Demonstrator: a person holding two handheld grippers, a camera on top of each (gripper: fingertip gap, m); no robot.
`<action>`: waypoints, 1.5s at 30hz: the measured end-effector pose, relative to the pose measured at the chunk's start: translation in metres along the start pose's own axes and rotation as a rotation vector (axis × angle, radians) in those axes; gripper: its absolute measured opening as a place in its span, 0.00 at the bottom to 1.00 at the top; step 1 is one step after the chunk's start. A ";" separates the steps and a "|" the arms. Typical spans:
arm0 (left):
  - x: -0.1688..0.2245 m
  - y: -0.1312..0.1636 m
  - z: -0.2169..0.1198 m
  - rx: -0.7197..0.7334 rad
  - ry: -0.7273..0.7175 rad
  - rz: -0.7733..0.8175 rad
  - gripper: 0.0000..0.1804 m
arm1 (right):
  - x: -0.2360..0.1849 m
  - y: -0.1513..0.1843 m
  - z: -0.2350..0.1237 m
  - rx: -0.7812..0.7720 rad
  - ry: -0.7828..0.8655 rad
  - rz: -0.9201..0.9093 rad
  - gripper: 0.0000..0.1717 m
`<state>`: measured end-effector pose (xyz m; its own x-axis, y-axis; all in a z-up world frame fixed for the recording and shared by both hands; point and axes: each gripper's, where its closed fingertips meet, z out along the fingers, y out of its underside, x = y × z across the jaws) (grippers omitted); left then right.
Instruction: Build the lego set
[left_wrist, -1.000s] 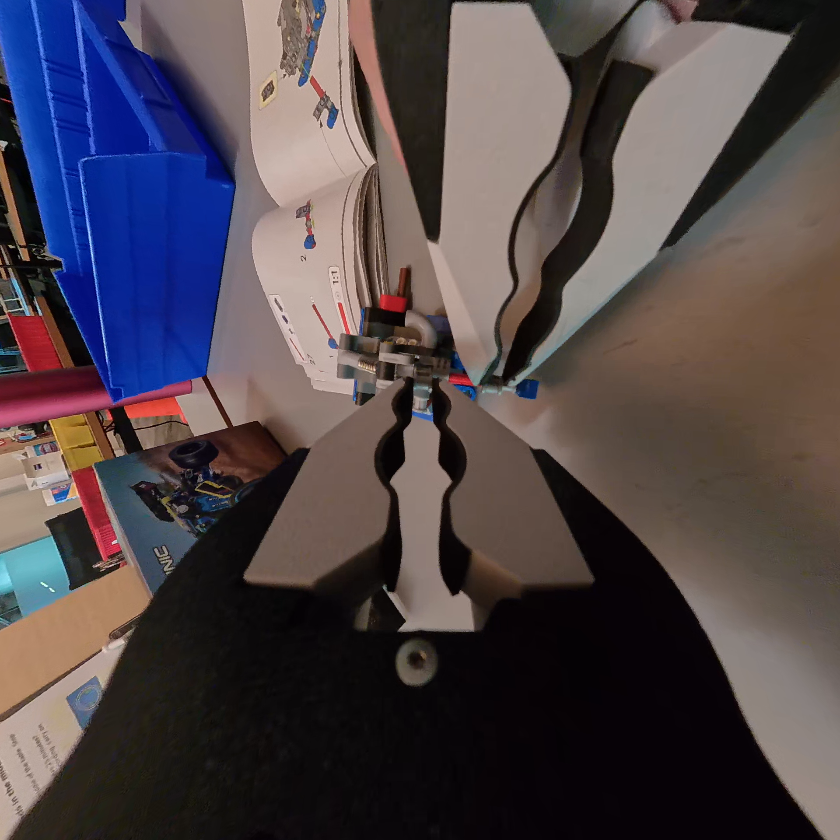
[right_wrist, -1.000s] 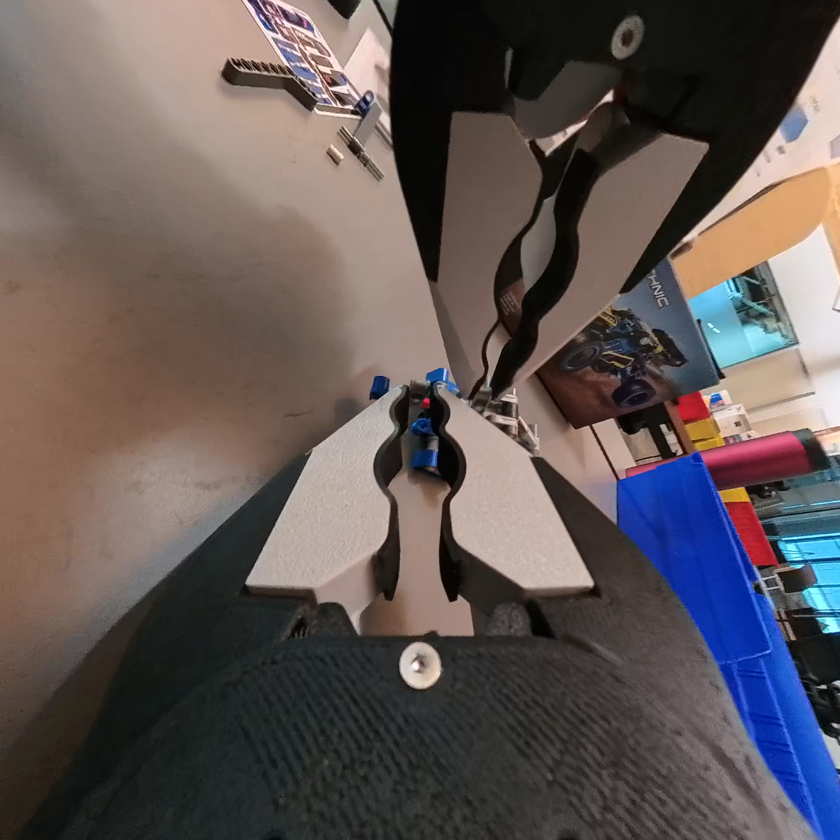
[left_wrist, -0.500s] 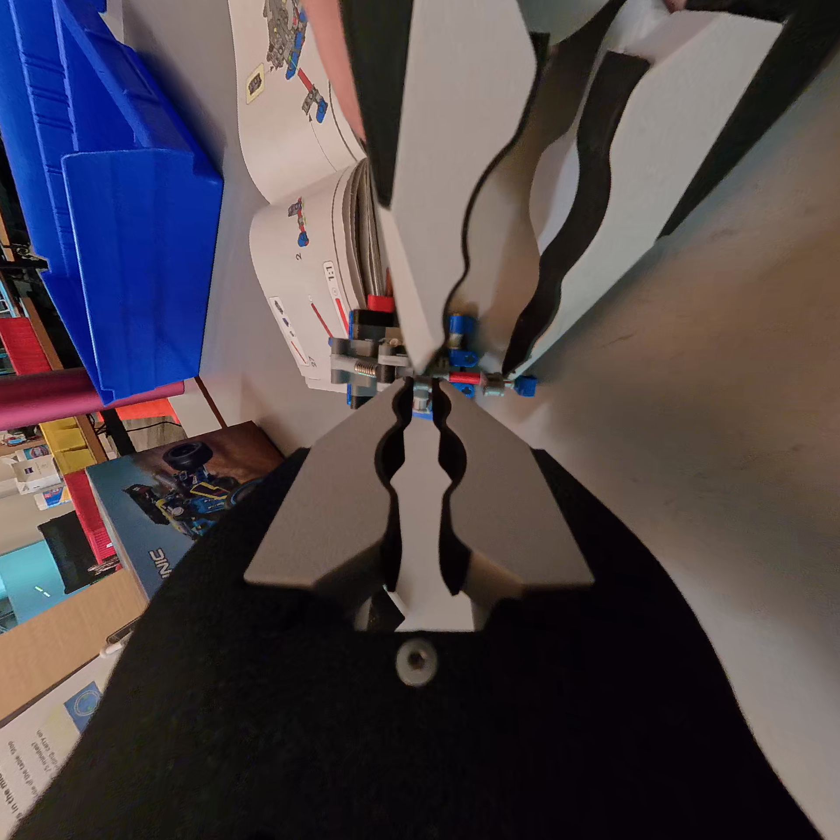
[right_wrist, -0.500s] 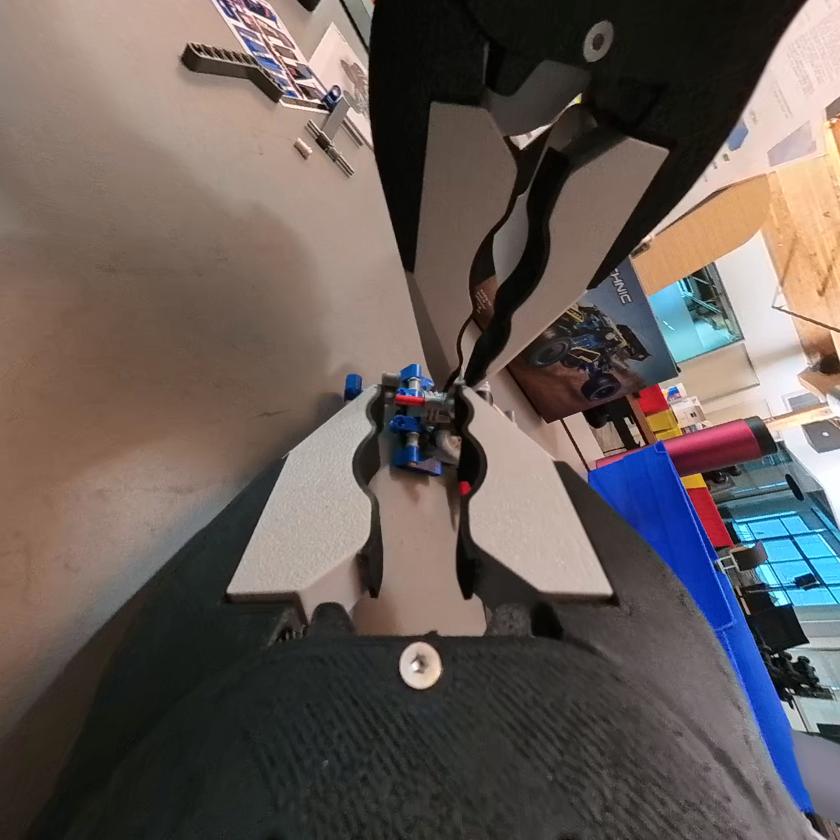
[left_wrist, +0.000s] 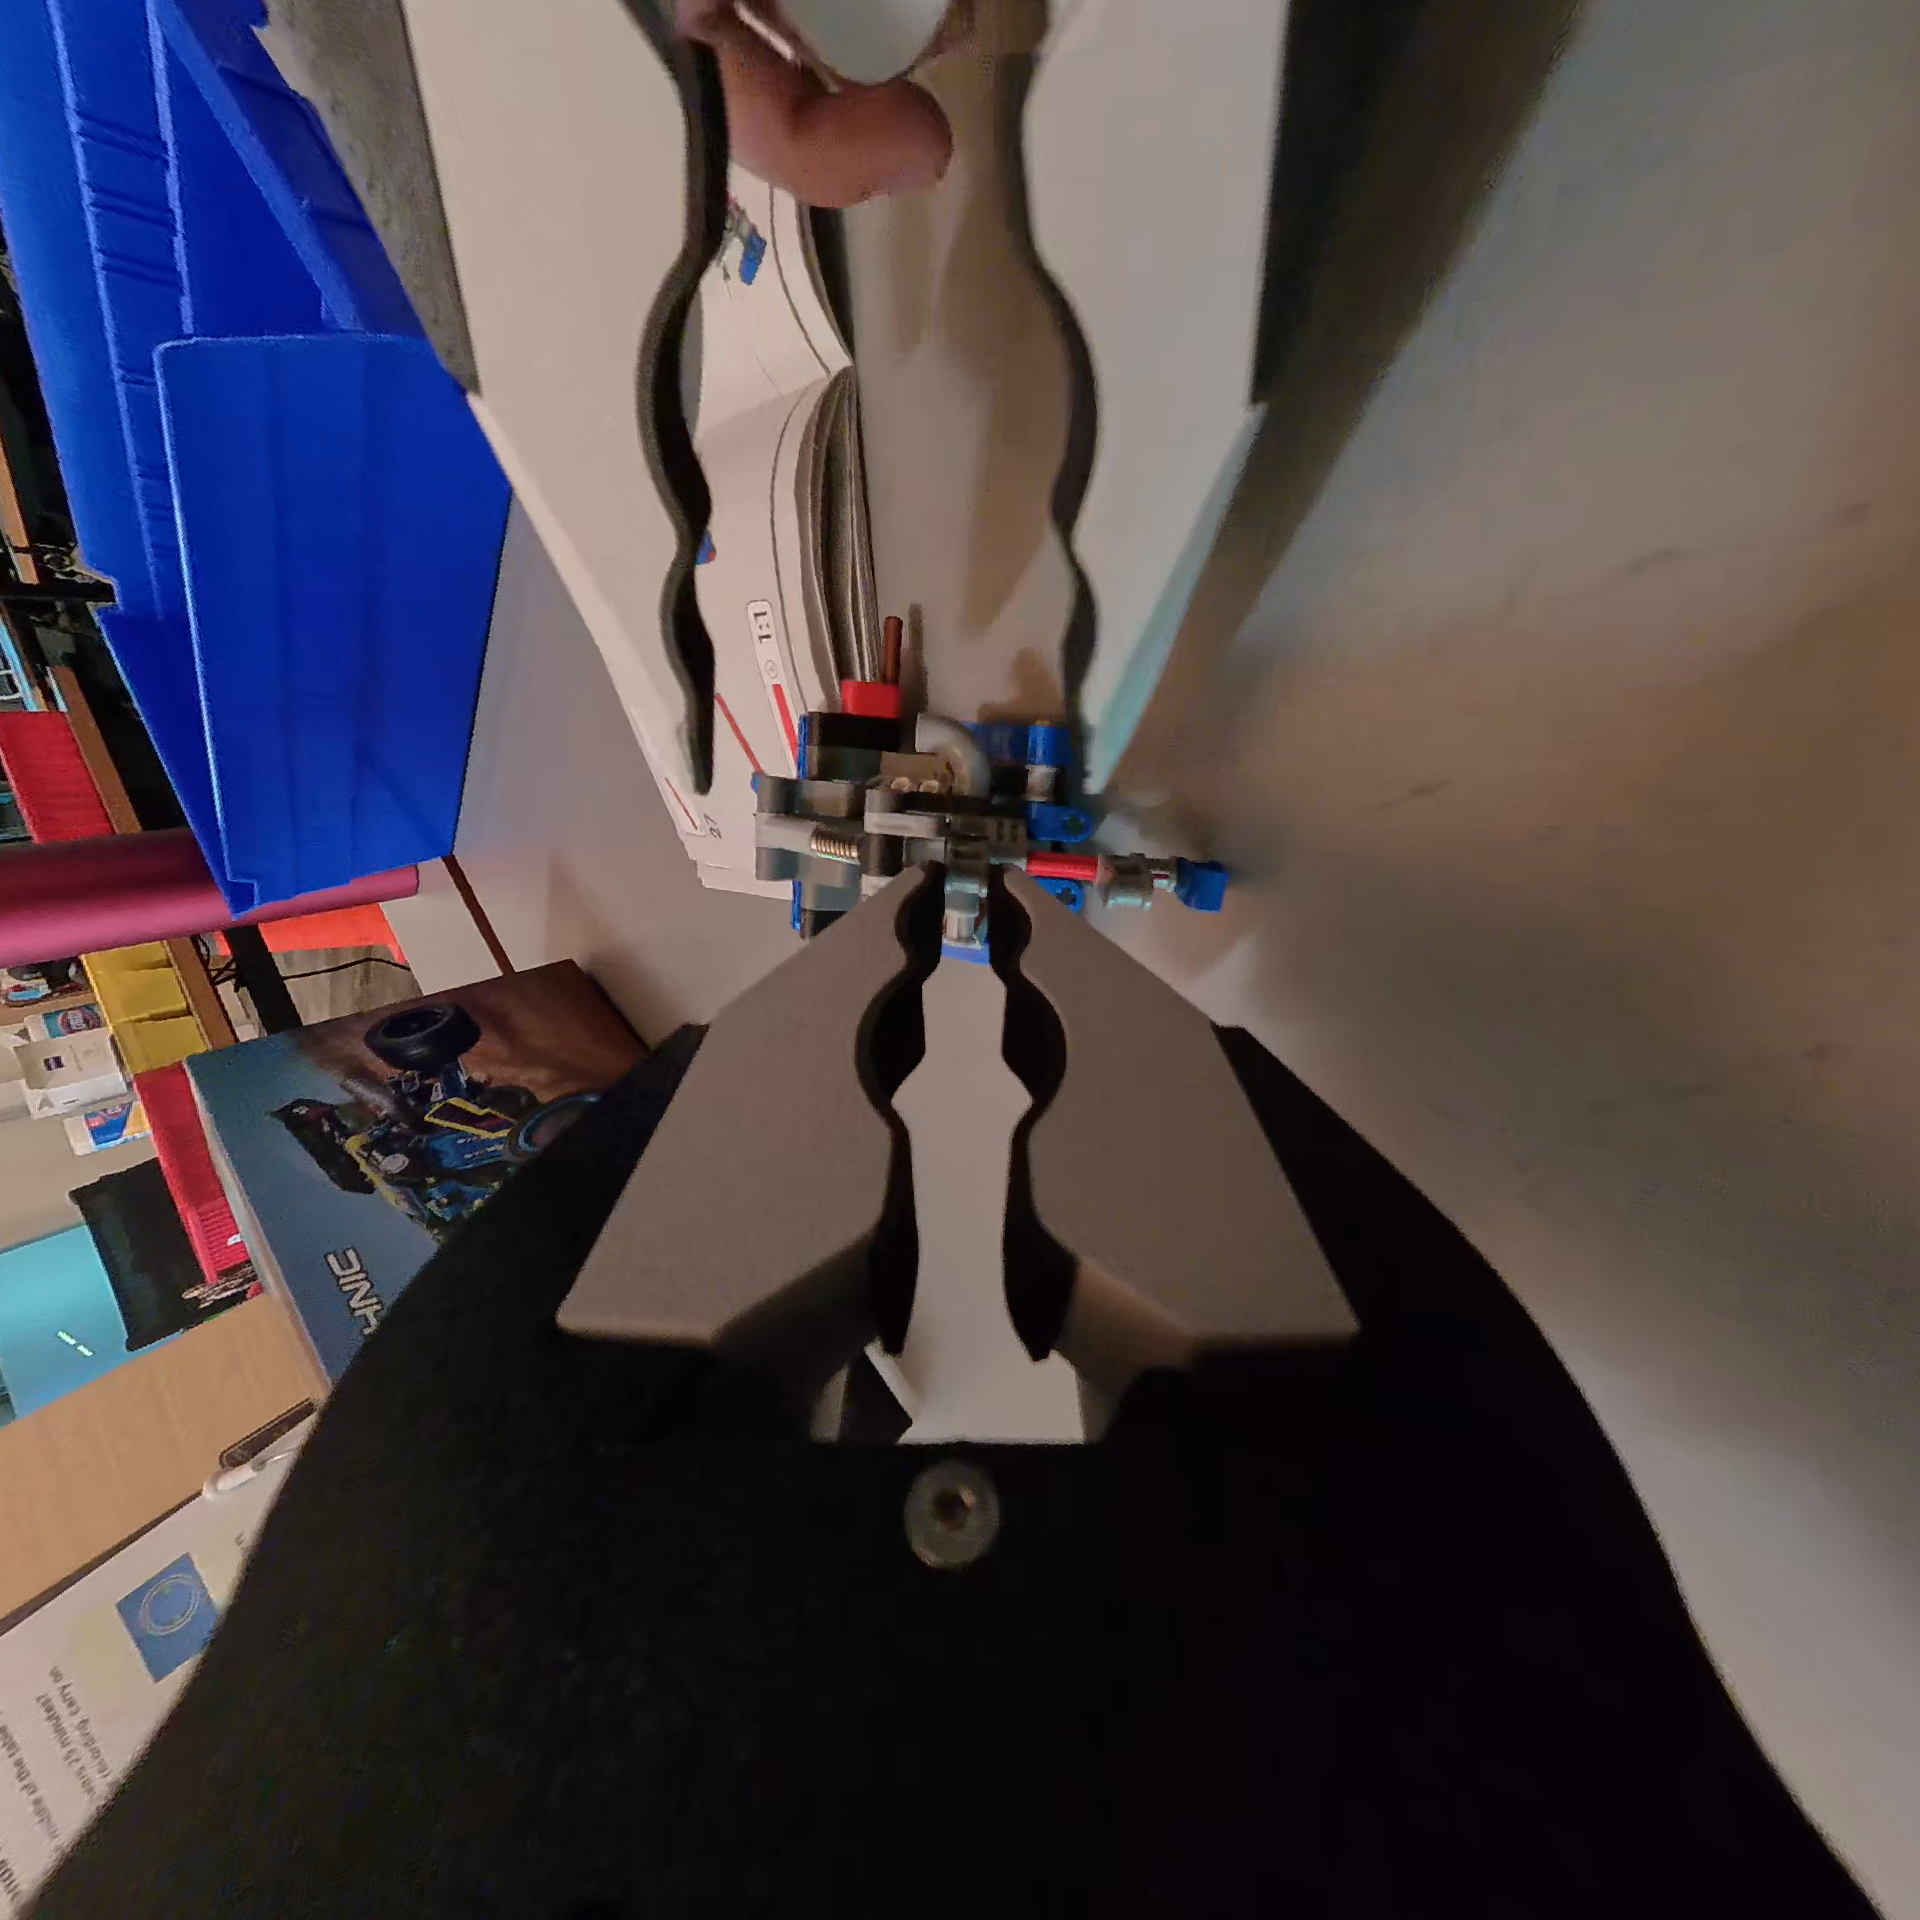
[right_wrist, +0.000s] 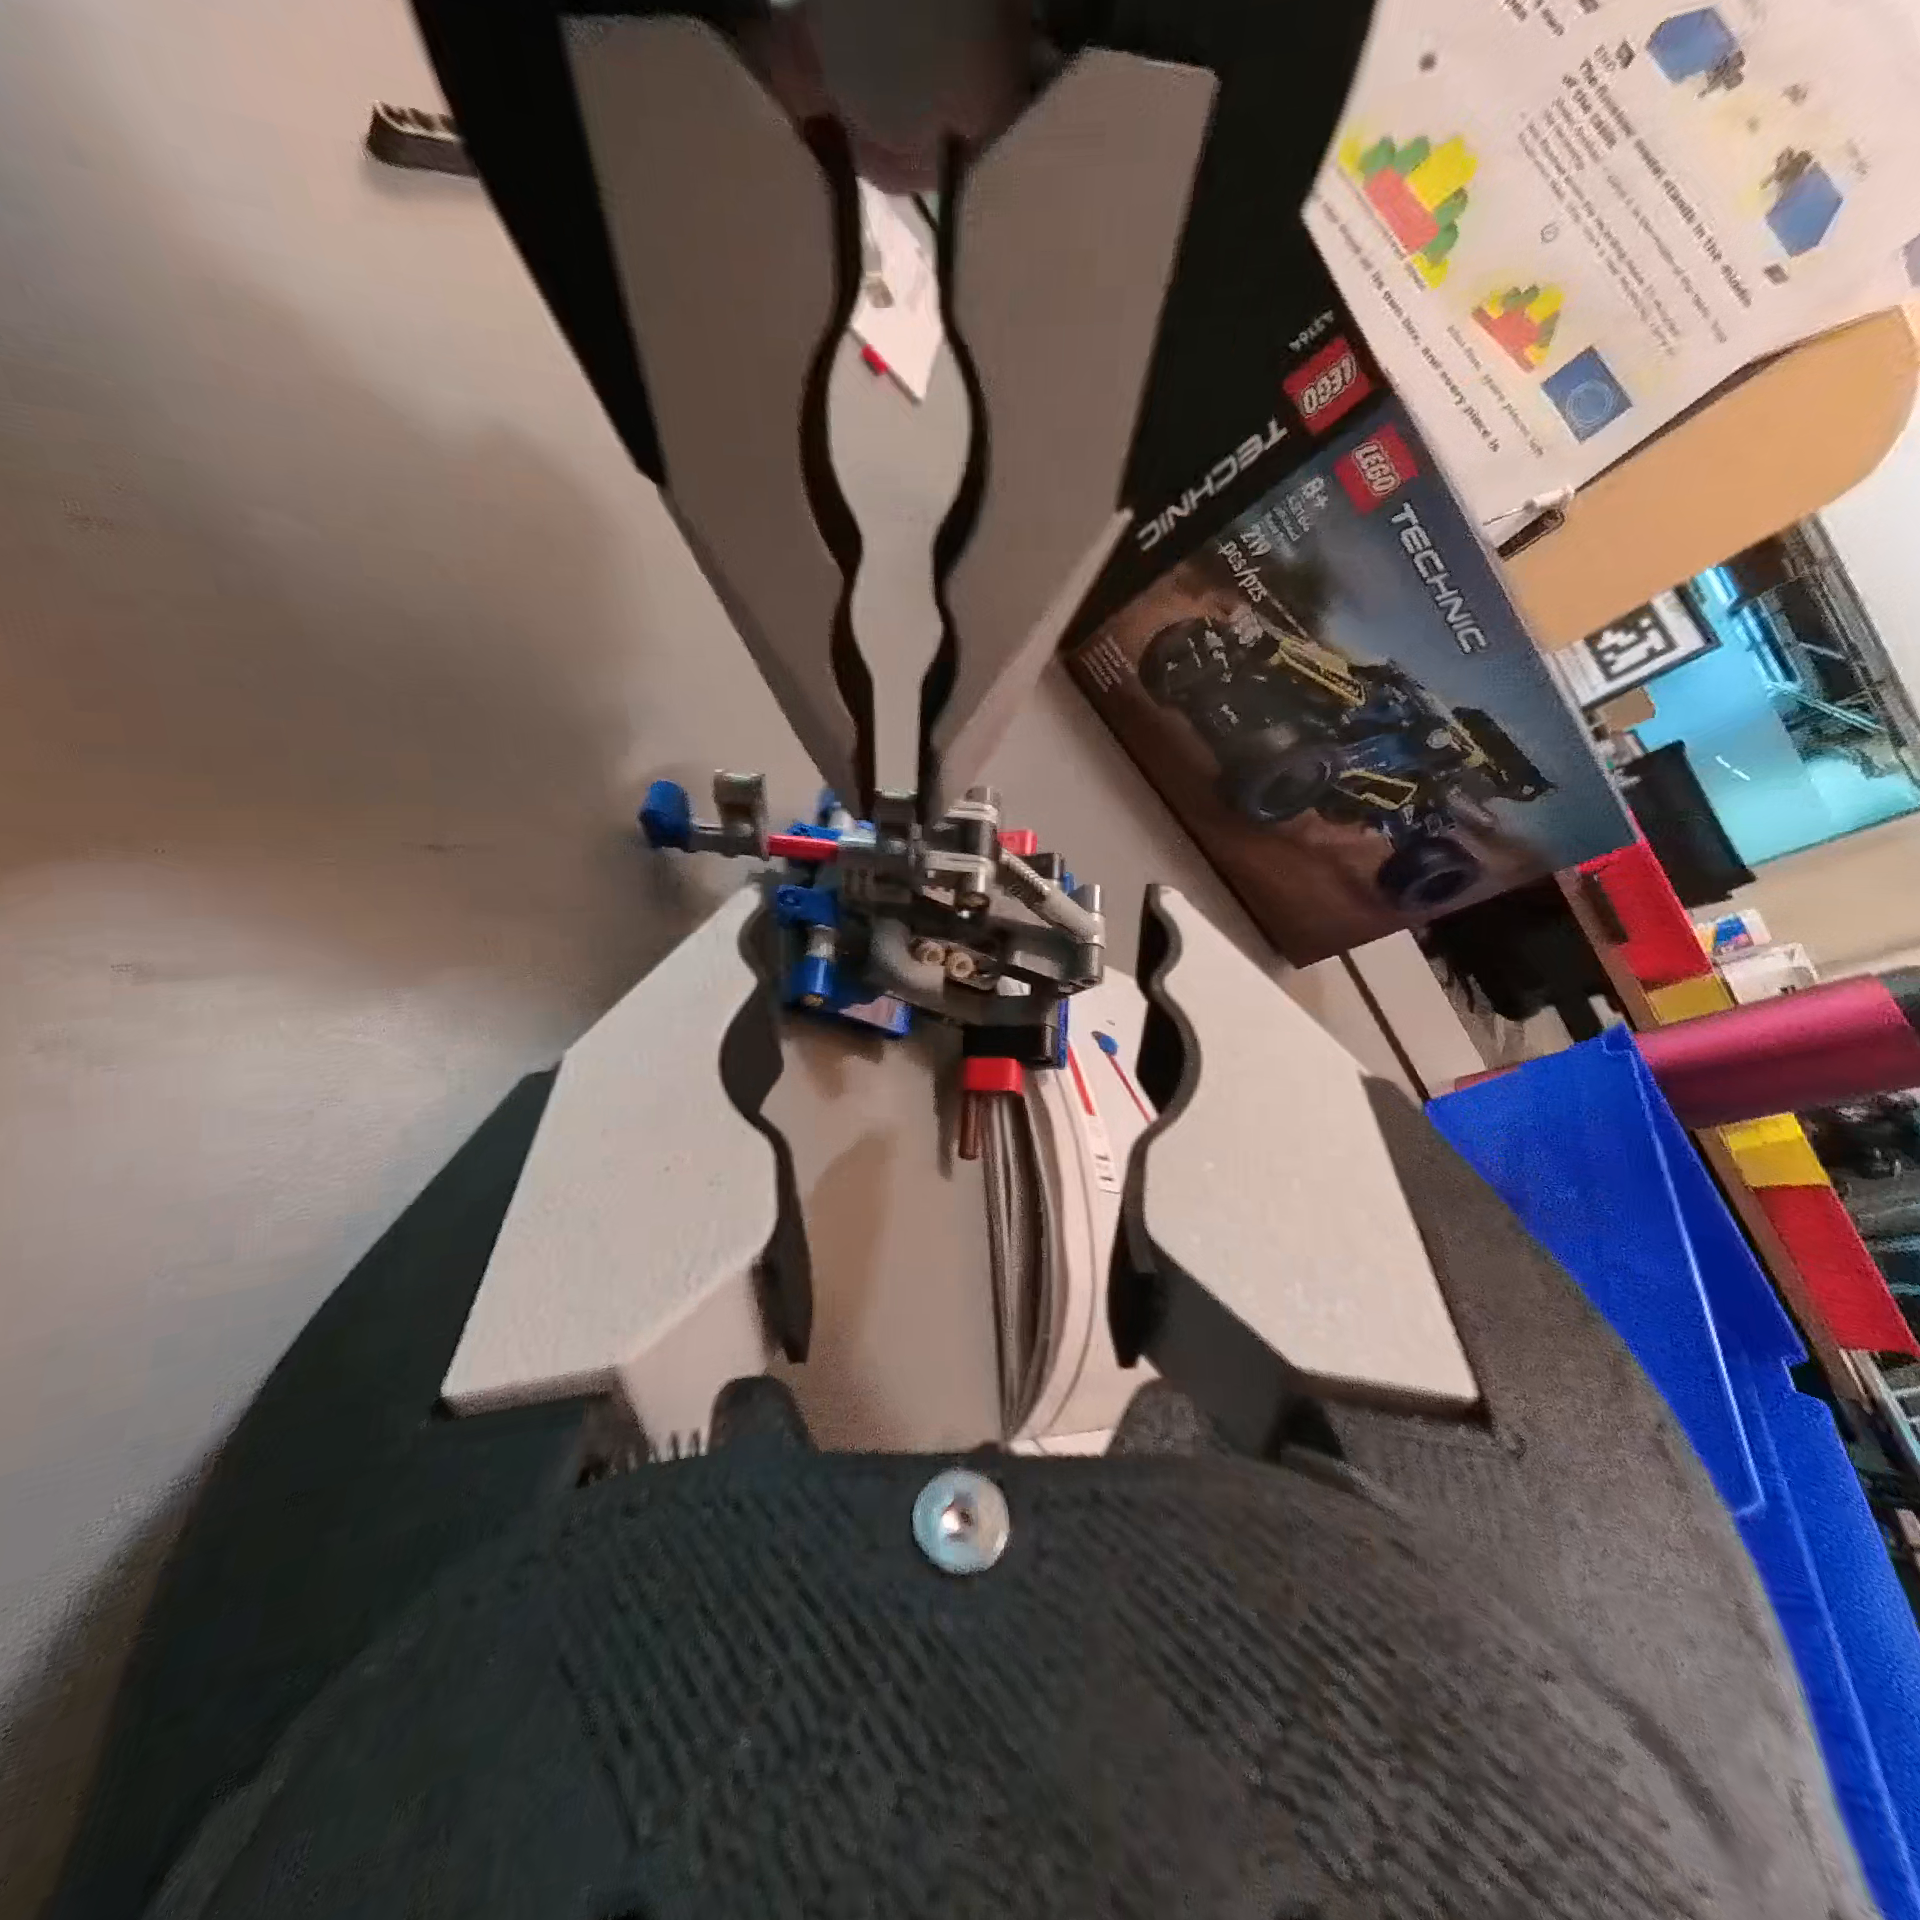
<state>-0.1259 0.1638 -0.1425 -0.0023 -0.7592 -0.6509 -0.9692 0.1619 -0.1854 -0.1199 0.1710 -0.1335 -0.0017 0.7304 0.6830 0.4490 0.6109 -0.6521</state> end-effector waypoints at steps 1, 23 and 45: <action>0.000 0.000 0.000 0.002 0.001 -0.003 0.03 | 0.003 0.000 0.000 0.013 -0.009 0.001 0.36; -0.002 0.002 0.002 0.010 0.009 -0.008 0.03 | -0.012 0.009 0.024 0.033 -0.120 -0.181 0.32; 0.003 0.008 -0.002 -0.002 0.039 0.003 0.03 | -0.017 0.002 0.027 0.063 -0.080 -0.150 0.30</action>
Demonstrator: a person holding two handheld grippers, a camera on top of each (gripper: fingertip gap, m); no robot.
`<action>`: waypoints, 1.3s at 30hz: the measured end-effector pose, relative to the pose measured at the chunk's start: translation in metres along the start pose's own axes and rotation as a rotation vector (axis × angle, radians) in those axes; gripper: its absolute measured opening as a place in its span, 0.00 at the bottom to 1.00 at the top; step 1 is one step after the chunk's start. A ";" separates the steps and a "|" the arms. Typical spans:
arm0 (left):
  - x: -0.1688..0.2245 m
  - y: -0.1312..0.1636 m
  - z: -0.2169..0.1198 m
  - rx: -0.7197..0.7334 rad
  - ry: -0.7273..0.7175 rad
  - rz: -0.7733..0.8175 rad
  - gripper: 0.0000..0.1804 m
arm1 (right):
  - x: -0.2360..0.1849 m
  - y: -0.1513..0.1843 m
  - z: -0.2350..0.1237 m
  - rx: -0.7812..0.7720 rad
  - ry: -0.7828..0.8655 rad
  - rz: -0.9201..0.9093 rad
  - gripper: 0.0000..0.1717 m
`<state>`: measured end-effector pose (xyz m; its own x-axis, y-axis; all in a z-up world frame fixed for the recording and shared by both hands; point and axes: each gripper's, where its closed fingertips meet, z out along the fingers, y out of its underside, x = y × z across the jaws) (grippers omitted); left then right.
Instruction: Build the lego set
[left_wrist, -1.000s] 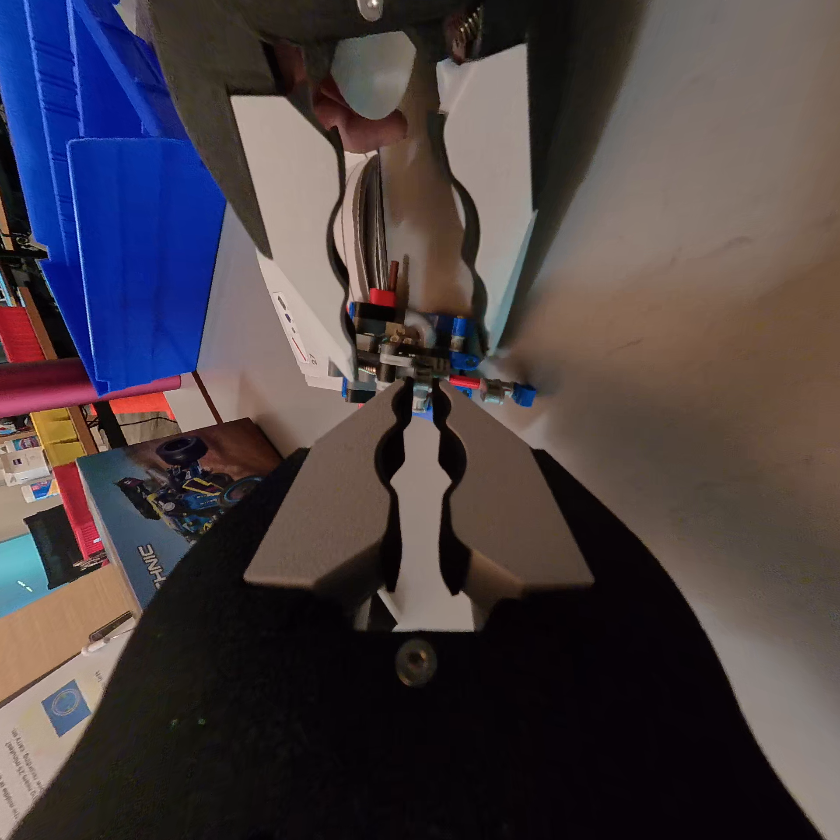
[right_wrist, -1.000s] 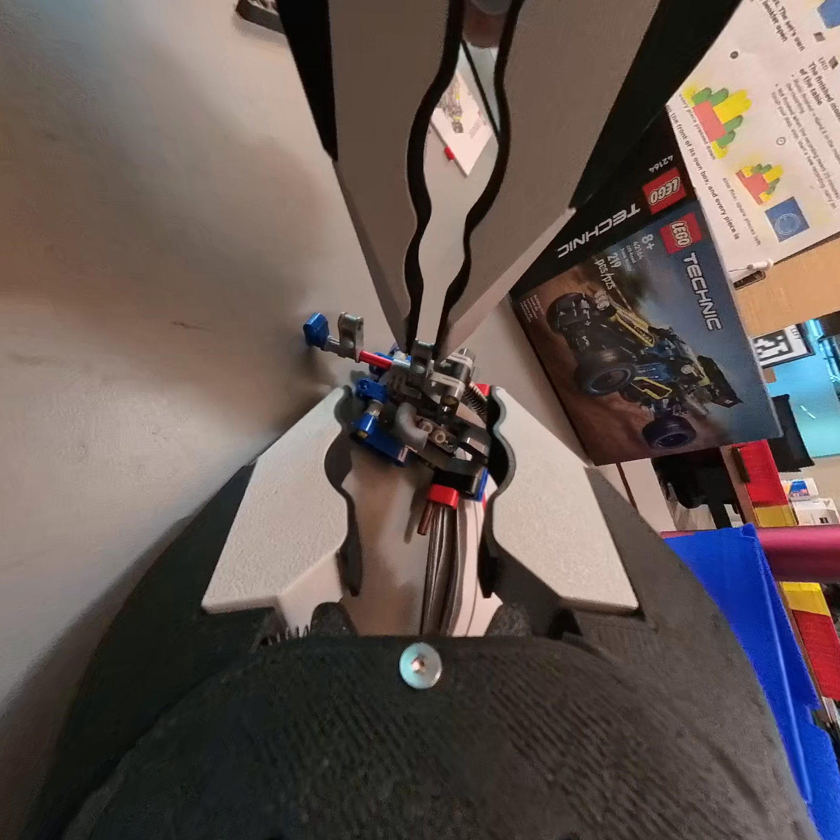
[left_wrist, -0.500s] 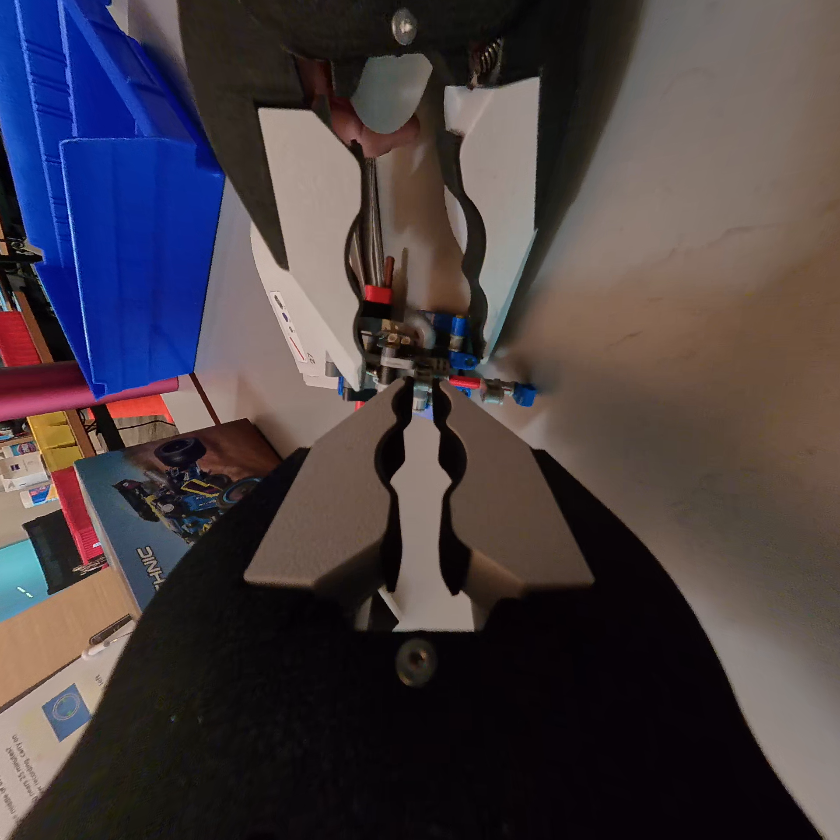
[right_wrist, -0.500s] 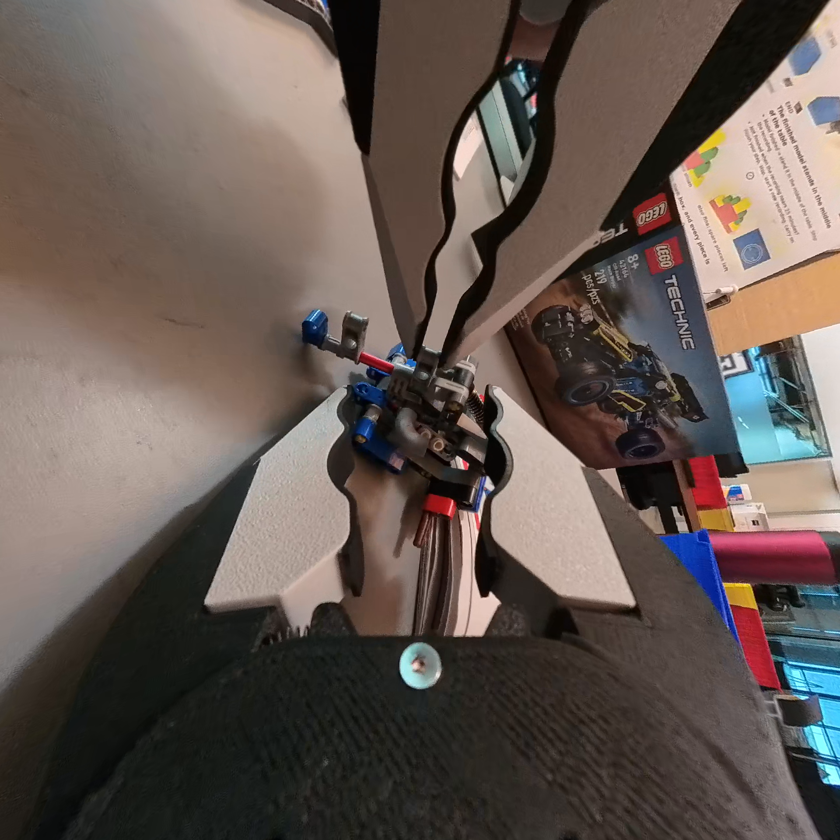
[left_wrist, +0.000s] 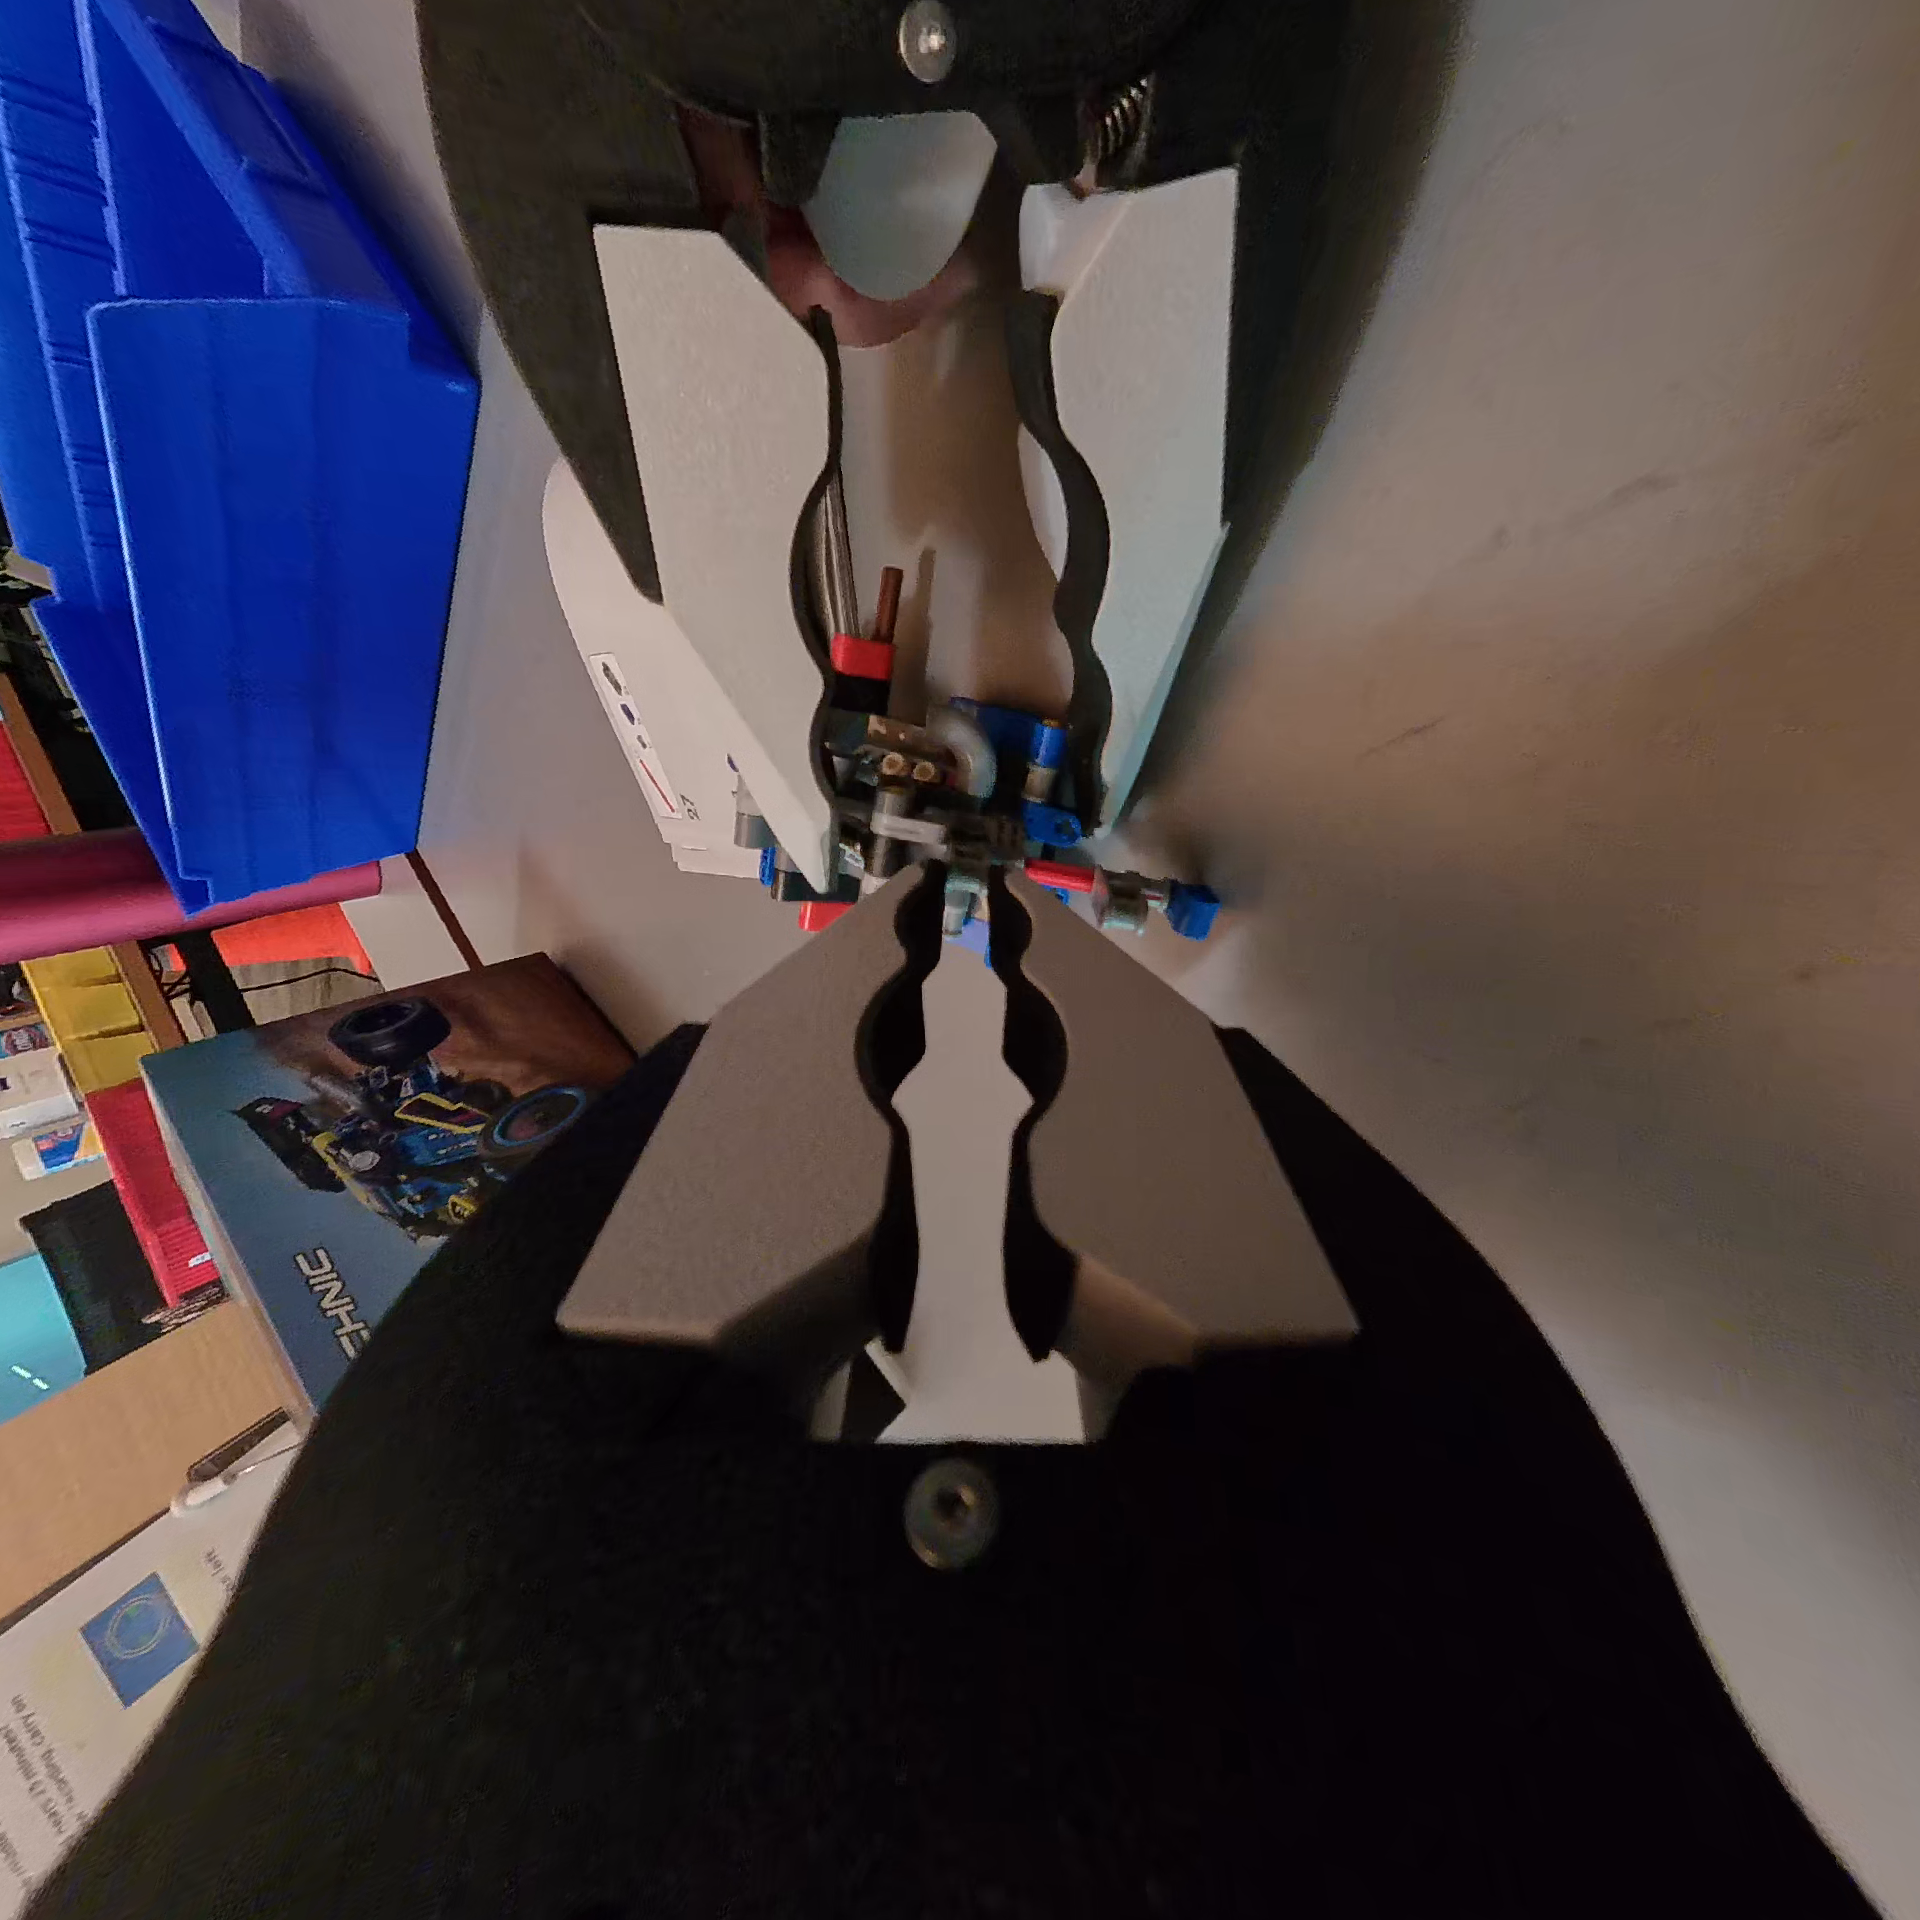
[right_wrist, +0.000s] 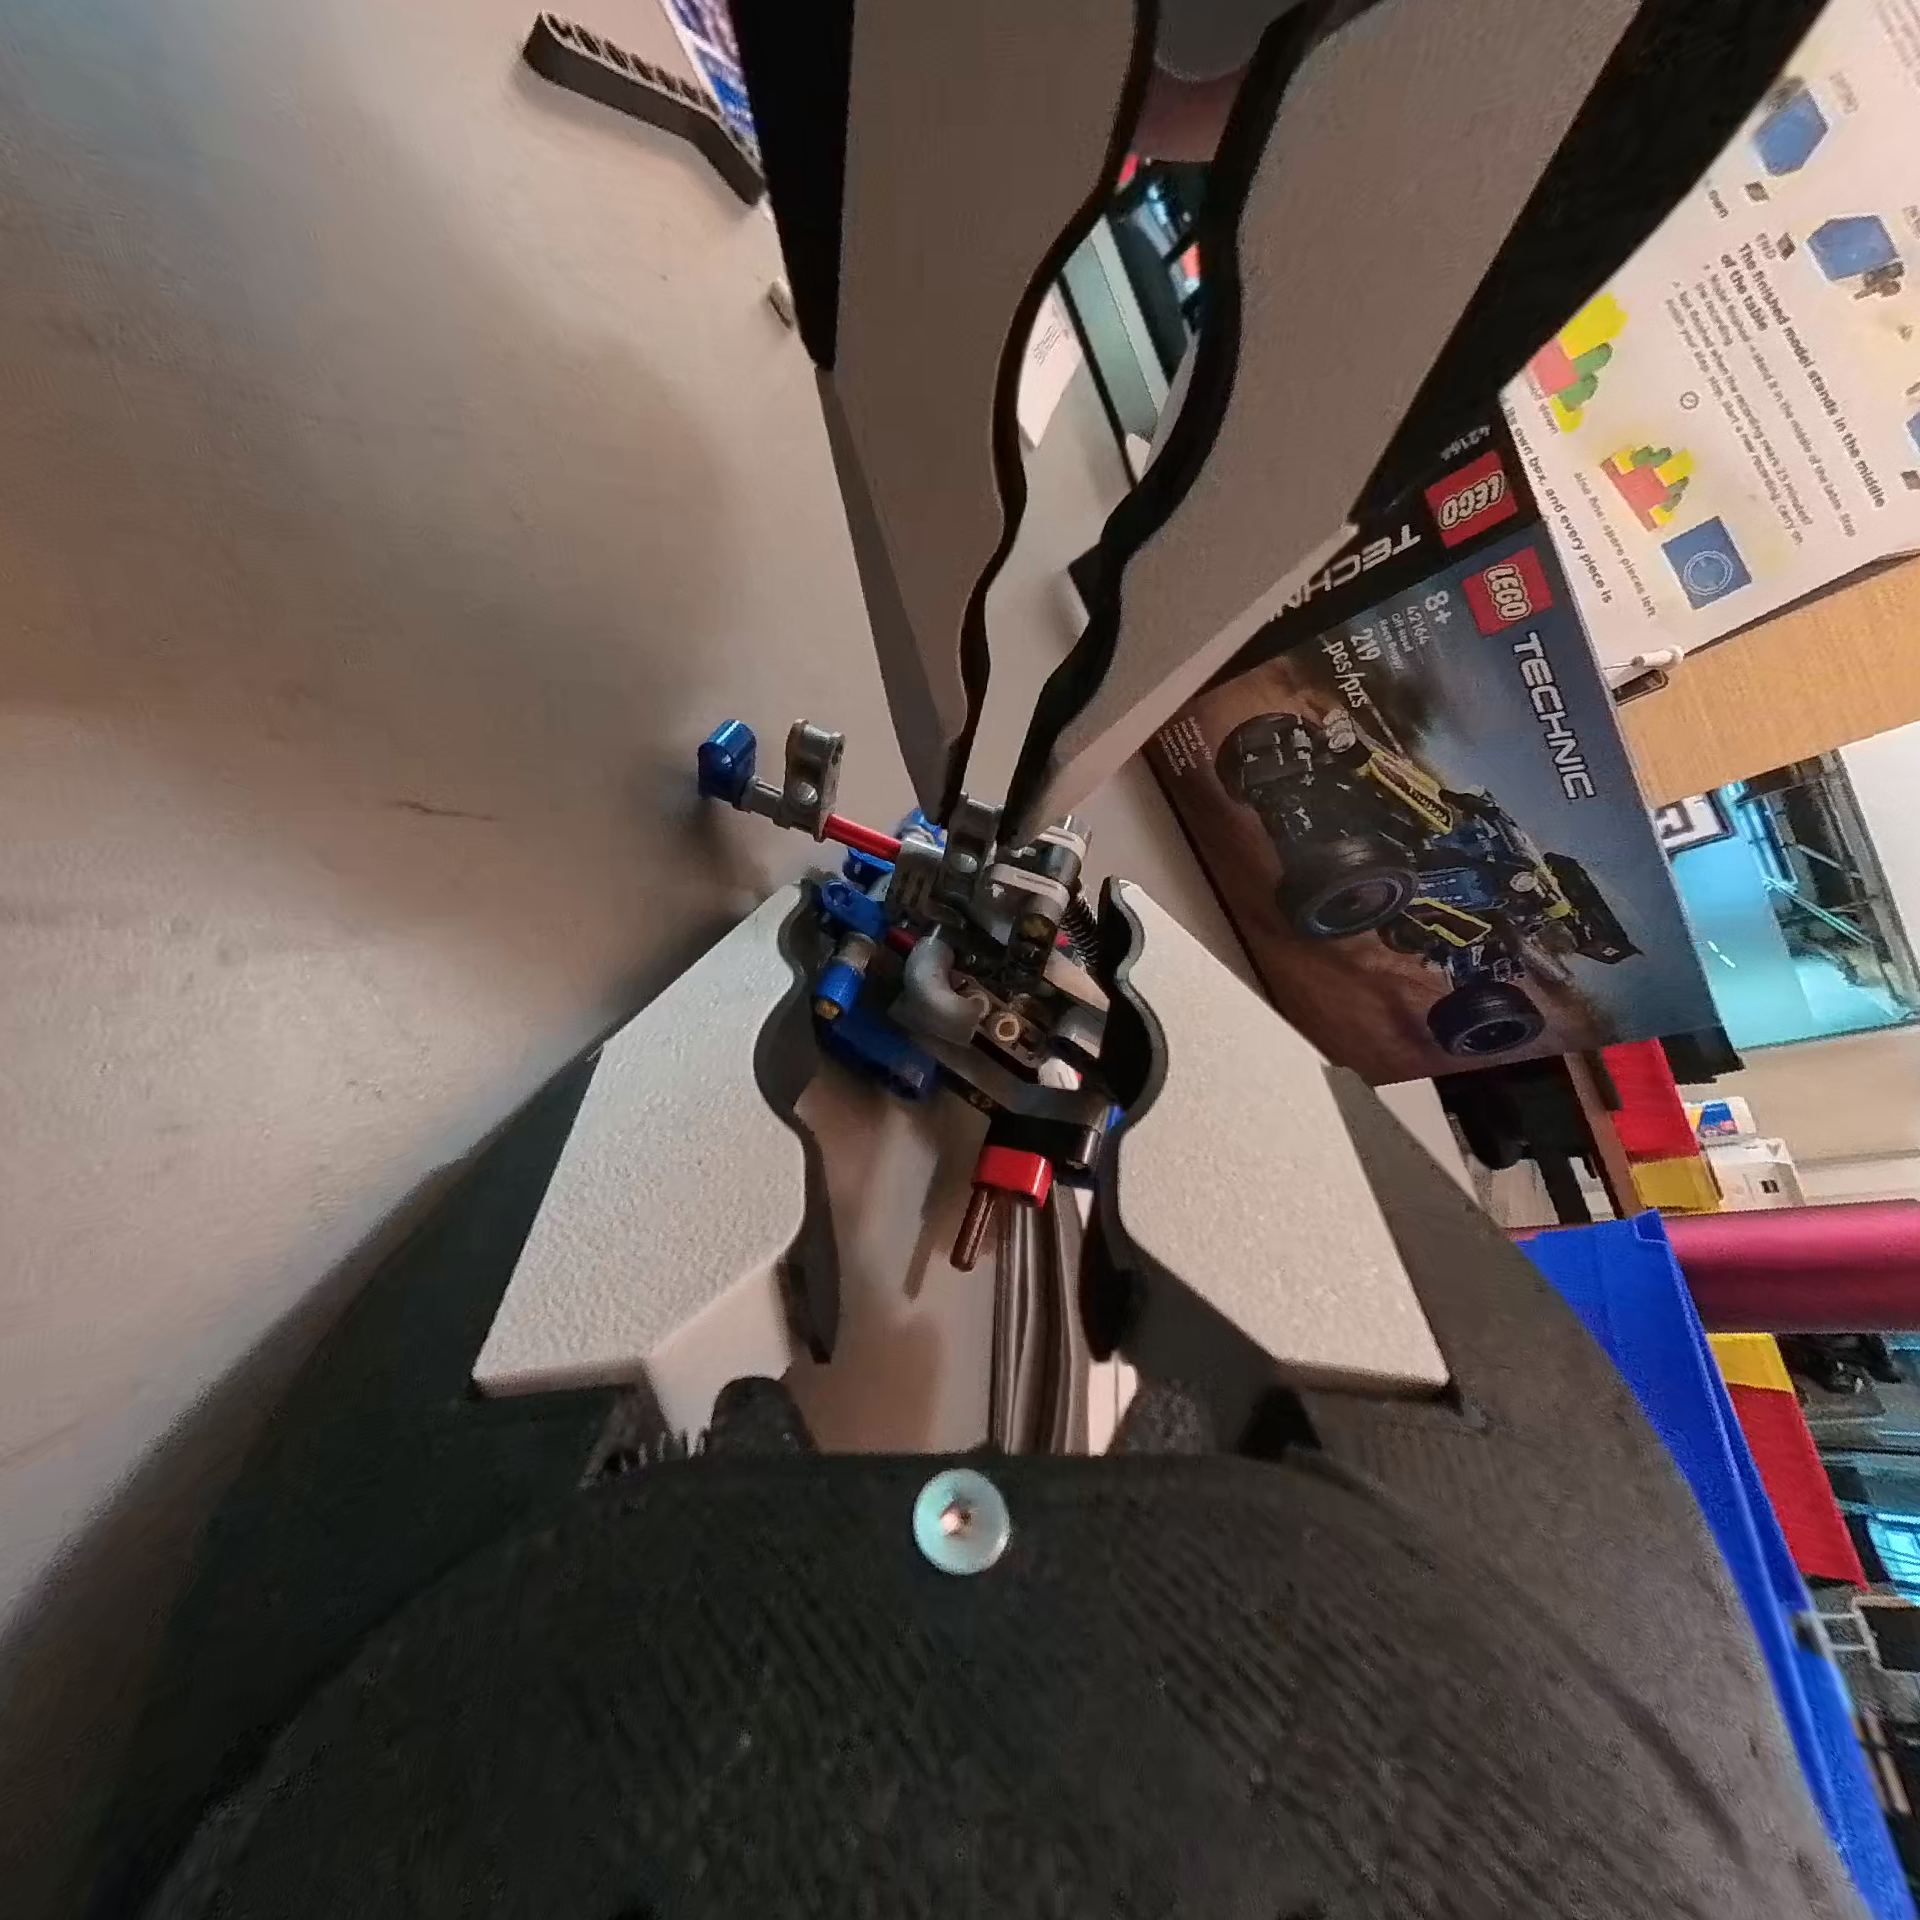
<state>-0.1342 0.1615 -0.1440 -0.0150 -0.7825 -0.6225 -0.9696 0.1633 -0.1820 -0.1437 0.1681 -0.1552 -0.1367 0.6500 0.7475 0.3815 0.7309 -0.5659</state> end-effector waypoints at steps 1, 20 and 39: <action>0.000 0.000 0.000 -0.001 0.001 0.003 0.03 | 0.000 -0.001 0.000 0.006 0.004 0.007 0.29; 0.000 0.005 -0.002 0.041 -0.036 -0.059 0.03 | 0.032 -0.004 -0.026 0.123 -0.102 0.107 0.22; 0.001 0.010 -0.003 0.042 -0.025 -0.057 0.03 | 0.025 0.010 0.003 0.065 -0.459 -0.137 0.09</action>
<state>-0.1448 0.1609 -0.1441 0.0463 -0.7759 -0.6291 -0.9575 0.1450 -0.2493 -0.1462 0.1925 -0.1439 -0.5767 0.5603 0.5945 0.2755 0.8185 -0.5042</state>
